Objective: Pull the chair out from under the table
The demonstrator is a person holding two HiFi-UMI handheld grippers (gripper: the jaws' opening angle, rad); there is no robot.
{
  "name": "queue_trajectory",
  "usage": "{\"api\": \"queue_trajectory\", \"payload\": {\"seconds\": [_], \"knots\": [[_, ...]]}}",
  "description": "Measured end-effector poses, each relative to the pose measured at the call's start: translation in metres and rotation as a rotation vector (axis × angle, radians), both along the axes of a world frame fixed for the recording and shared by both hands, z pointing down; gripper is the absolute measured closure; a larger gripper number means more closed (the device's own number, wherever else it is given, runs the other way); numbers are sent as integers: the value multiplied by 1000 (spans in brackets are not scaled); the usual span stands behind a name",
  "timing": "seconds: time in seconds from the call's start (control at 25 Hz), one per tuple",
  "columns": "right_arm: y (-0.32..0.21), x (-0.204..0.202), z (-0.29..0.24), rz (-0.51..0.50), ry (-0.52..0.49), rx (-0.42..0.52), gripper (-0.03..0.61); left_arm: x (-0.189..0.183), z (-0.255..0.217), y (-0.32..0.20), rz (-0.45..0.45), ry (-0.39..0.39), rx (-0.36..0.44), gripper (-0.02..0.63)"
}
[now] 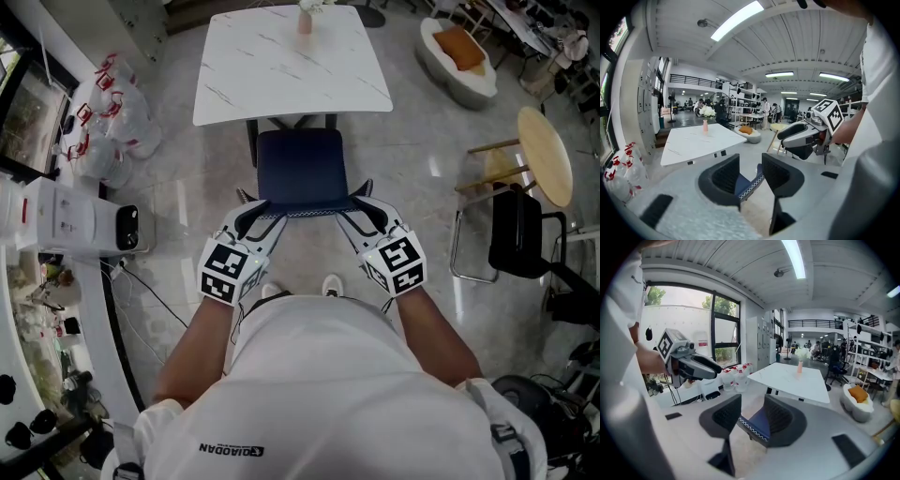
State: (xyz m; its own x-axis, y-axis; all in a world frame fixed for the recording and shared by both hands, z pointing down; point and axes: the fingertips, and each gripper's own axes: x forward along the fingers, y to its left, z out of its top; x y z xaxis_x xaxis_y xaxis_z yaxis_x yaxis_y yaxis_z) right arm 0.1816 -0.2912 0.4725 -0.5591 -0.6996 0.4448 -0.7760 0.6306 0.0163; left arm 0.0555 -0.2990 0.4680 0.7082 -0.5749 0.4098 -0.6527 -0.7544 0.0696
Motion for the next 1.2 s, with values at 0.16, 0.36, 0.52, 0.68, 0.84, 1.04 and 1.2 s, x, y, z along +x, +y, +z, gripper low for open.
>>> {"api": "queue_trajectory", "payload": {"seconds": [0.16,0.36,0.52,0.68,0.84,1.04,1.2], "knots": [[-2,3,10,-7,24,-18,419,-2,10,-5,7,-48,0,456],[-3,9,41,-68,163,-57,420,-1,44,-3,100,-218,-16,456],[-3,10,74,-189,381,-78,420,4,91,2,247,-451,-3,456],[-7,10,113,-335,581,-74,420,4,143,2,409,-702,12,456],[-10,14,152,-426,696,-109,419,0,184,-7,448,-777,-44,456],[-19,19,181,-488,778,-135,419,-1,211,-20,481,-823,-76,454],[-32,20,197,-519,832,-152,419,-2,230,-25,558,-902,-74,453]]}}
